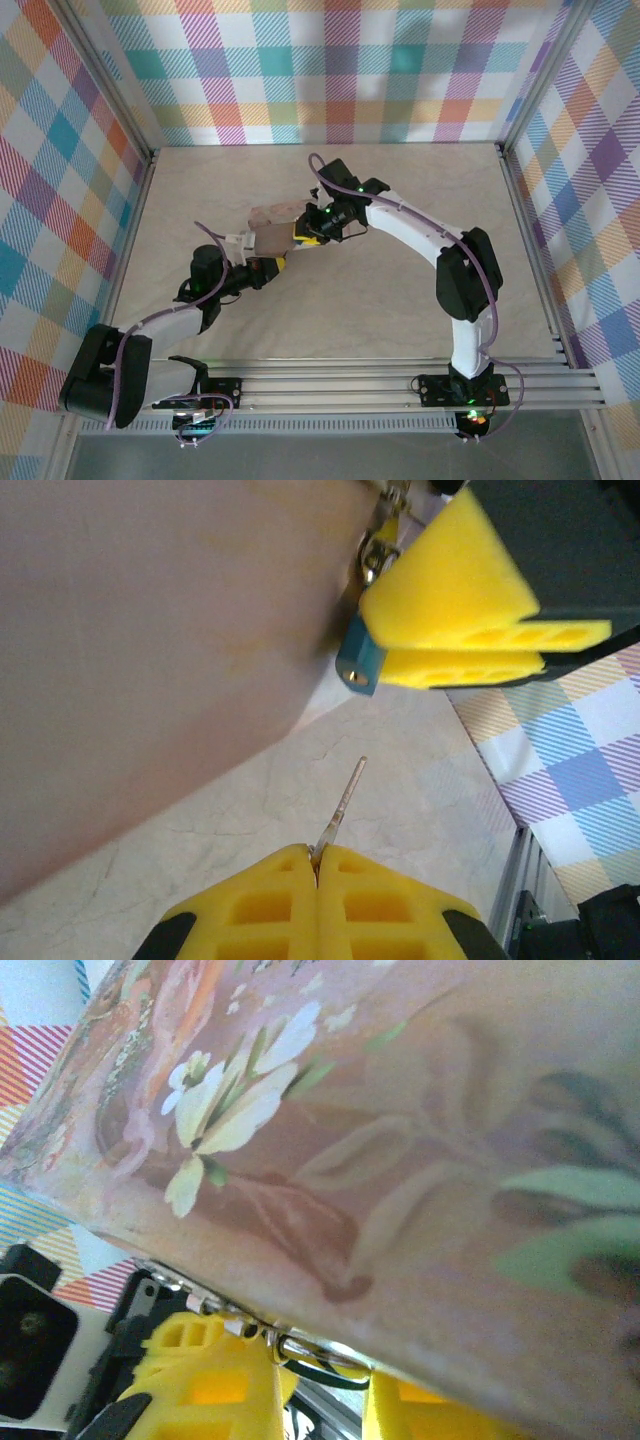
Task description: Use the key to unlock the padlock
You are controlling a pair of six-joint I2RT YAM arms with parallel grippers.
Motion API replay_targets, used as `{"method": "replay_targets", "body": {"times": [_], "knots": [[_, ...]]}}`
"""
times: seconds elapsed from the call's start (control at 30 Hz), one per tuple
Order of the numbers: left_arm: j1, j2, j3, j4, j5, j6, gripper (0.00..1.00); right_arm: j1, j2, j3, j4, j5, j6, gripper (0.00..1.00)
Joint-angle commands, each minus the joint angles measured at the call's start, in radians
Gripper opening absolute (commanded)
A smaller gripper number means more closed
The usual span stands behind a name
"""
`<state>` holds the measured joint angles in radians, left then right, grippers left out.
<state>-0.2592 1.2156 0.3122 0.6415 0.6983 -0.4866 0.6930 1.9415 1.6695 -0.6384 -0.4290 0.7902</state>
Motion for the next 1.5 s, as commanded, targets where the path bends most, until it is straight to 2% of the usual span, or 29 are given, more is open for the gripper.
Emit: {"method": "replay_targets", "body": {"times": [0.0, 0.8, 1.47], "knots": [[0.009, 0.041, 0.040, 0.062, 0.057, -0.010, 0.00, -0.005, -0.051, -0.010, 0.067, -0.034, 0.024, 0.00], [0.009, 0.167, 0.106, 0.122, 0.059, -0.033, 0.00, -0.005, -0.053, -0.017, 0.065, -0.036, 0.024, 0.00], [0.009, 0.197, 0.122, 0.178, 0.070, -0.066, 0.00, -0.003, -0.052, -0.043, 0.093, -0.061, 0.029, 0.00]]}}
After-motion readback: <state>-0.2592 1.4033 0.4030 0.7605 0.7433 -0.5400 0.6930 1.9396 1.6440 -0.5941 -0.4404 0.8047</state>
